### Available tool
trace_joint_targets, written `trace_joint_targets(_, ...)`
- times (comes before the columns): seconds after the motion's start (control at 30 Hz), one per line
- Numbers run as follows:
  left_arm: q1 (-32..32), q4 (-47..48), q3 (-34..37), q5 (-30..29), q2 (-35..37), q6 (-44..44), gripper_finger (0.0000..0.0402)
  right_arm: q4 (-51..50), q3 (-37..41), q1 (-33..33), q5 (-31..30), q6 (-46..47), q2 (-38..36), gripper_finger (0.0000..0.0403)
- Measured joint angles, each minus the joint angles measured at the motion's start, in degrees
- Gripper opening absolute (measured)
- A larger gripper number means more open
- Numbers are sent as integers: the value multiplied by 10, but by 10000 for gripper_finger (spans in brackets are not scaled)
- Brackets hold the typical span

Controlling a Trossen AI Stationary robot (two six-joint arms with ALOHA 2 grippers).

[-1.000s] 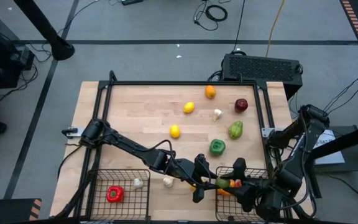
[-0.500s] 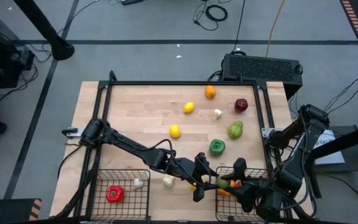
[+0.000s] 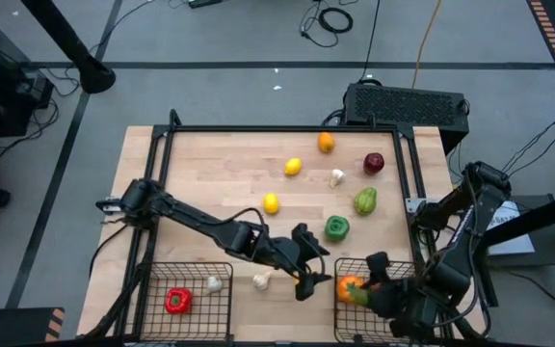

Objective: Sort produce into baskets
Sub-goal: Put the green lime into the right black wire basket

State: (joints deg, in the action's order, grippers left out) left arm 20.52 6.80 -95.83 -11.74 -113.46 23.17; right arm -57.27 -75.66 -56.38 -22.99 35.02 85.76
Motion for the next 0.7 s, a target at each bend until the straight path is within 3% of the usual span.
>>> trace_joint_targets(0.13,7,46,0,-37,14,-1,310,-92,0,-9,111,150,0,193)
trace_joint_targets(0.3,6,74,0,-53,13,3,310,-164,0,-40,187,286,0,193)
trace_joint_targets(0.5,10,82,0,-54,13,5,310,-179,0,-85,172,373,16,193)
trace_joint_targets(0.7,15,86,0,-54,13,4,310,-180,1,-105,173,389,60,193)
